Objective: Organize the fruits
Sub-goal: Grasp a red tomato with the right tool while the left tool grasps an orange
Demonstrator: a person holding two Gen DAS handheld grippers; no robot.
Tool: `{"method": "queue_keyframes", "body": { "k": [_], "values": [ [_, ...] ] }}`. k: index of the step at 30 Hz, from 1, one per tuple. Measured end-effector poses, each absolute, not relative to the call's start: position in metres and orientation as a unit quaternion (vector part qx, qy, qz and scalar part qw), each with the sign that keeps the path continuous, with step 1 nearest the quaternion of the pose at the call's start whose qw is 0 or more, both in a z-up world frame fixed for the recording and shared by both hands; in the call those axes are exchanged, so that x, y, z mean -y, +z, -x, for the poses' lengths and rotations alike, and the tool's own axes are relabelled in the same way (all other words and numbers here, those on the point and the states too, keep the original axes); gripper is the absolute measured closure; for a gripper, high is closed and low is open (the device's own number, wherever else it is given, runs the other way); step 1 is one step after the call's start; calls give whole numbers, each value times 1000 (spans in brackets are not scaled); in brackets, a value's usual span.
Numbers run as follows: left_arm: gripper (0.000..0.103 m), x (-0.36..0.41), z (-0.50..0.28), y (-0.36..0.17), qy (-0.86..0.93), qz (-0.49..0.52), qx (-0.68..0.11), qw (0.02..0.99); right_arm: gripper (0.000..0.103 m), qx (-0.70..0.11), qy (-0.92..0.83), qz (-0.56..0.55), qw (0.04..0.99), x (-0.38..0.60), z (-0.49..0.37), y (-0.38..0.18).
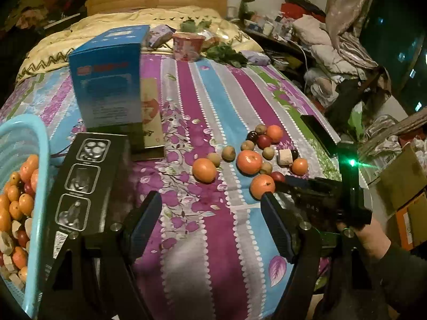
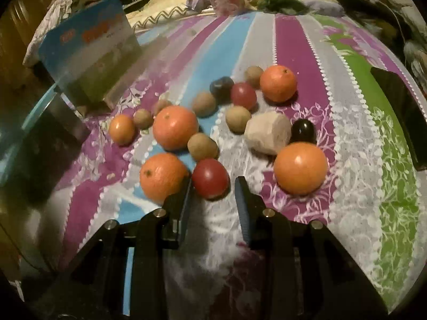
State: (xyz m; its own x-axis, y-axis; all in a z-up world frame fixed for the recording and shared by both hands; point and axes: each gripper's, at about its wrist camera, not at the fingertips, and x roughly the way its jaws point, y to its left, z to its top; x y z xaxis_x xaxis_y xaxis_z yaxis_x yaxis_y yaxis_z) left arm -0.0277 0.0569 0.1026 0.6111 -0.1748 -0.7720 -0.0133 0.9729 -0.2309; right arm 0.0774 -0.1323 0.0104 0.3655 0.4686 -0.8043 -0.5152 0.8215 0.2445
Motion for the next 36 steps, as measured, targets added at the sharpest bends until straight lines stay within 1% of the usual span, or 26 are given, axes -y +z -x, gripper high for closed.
{"method": "queue_keyframes", "body": {
  "k": [5, 8, 10, 11, 17, 19, 21, 28, 29, 31, 32, 33, 36],
  "values": [
    [25, -48, 16, 90, -51, 102, -451, 885, 69, -462, 304, 62, 831, 122, -77, 10],
    [25, -47, 7, 81, -55, 118, -451, 883, 69, -455, 313, 72, 830, 118, -81, 8],
    [25, -47, 0, 75, -52, 127, -453, 881, 72, -458, 312, 79, 828, 115, -83, 7],
    [25, -48, -5, 70, -51, 135, -454, 879, 75, -458, 311, 77, 829, 117, -83, 8],
    [26, -45, -34, 37, -25, 155, -459, 874, 75, -459, 303, 33, 835, 138, -69, 11],
    [28, -43, -44, 26, -18, 152, -462, 874, 75, -464, 291, 24, 836, 143, -64, 12],
    [35, -42, -54, 14, -14, 152, -468, 870, 75, -465, 285, 16, 838, 147, -61, 13],
    [35, -42, -70, -7, 13, 152, -475, 867, 75, -469, 281, 12, 837, 148, -64, 9],
    [37, -41, -71, -8, 16, 147, -474, 868, 75, -469, 281, 12, 837, 148, -65, 9],
    [47, -40, -71, -10, 25, 136, -473, 870, 75, -469, 279, 13, 838, 147, -65, 8],
    [58, -40, -70, -10, 29, 133, -472, 871, 75, -469, 278, 16, 838, 146, -64, 8],
    [64, -42, -70, -10, 23, 139, -469, 872, 75, -468, 277, 17, 839, 146, -64, 8],
    [64, -41, -68, -9, 20, 134, -466, 875, 75, -467, 276, 23, 840, 145, -62, 7]
  ]
}}
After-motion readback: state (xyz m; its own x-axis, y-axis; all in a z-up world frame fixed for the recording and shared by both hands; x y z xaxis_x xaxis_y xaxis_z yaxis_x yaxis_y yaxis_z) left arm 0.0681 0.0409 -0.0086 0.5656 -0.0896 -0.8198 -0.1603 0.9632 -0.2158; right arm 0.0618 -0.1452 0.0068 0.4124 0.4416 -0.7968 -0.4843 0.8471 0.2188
